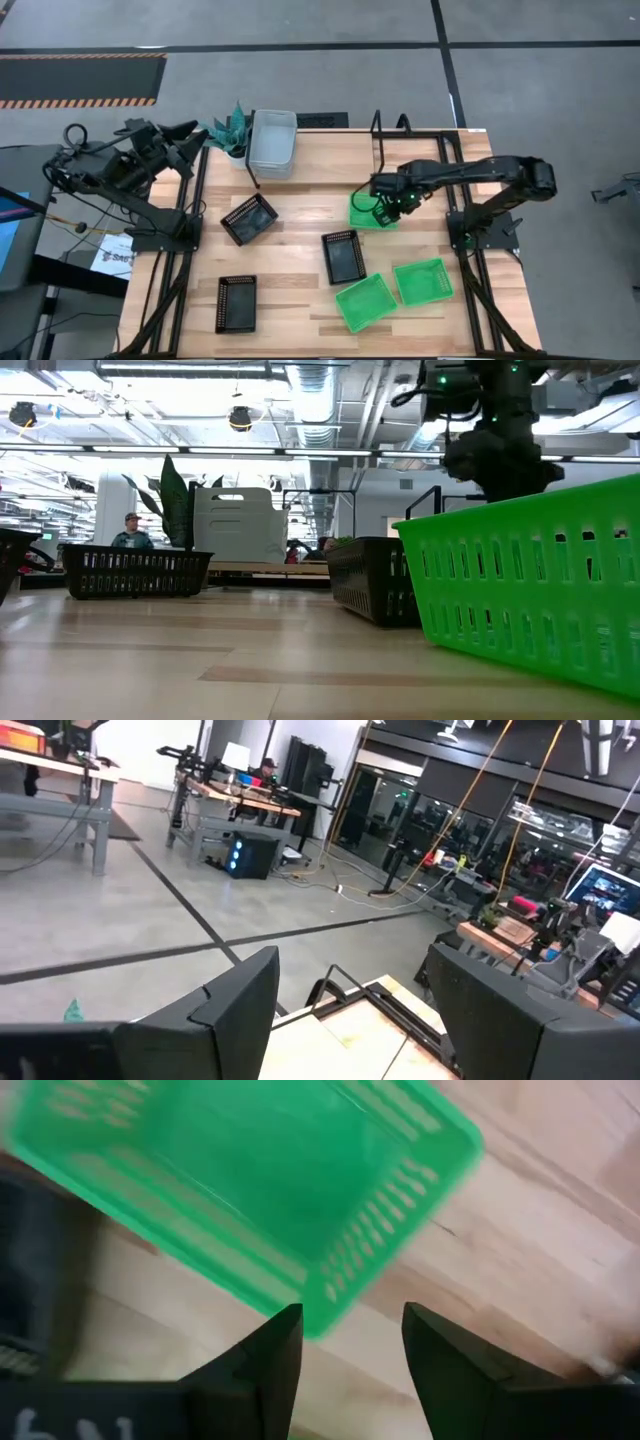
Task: Stack baskets on shelf by color
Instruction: Put the top green bin on the shelf
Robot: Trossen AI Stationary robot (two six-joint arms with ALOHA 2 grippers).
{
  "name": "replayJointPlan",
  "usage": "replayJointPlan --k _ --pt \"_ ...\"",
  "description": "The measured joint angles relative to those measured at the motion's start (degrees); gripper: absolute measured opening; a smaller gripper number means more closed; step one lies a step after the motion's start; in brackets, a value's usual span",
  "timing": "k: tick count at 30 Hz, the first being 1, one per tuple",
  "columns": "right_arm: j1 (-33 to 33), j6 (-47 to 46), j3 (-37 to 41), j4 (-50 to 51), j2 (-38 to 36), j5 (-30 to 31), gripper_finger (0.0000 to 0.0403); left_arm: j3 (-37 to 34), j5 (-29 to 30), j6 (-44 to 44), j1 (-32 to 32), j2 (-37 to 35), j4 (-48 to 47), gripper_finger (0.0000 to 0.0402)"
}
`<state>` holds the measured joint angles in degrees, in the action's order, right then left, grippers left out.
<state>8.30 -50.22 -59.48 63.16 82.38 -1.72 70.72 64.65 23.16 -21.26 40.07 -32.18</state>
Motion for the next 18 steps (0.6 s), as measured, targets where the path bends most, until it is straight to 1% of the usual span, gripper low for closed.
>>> replayJointPlan --k 2,5,6,9,11,12,15,18 --pt "0.14 4.41 0.0 -0.79 -1.02 0.09 0.0199 0.0 0.14 0.18 -0.01 0.0 0.0 0.0244" --pt "-0.98 19.33 -0.01 0.21 -3.16 0.76 0.0195 0.0 0.16 0.48 0.0 0.0 0.0 0.0244" --pt "-1.53 25.61 0.0 0.34 -3.66 1.95 0.0192 0.0 0.25 0.42 -0.02 0.0 0.0 0.0244" --pt "-3.56 43.68 -0.04 0.7 -3.71 8.57 0.0181 0.02 0.74 0.13 -0.02 0.0 -0.04 0.0244" --pt "-4.42 55.59 -0.02 0.43 -2.77 12.64 0.0175 0.01 0.95 0.09 -0.01 0.02 -0.06 0.0244" --pt "-4.46 60.79 -0.02 0.16 -2.02 13.66 0.0173 0.01 0.97 0.09 0.0 0.02 -0.07 0.0244" --pt "-3.88 73.97 -0.02 0.8 1.11 13.92 0.0172 0.0 0.97 0.09 0.0 0.04 -0.11 0.0244" --pt "-3.22 82.14 0.0 2.97 4.48 13.92 0.0175 0.02 0.97 0.11 0.0 0.04 -0.11 0.0244"
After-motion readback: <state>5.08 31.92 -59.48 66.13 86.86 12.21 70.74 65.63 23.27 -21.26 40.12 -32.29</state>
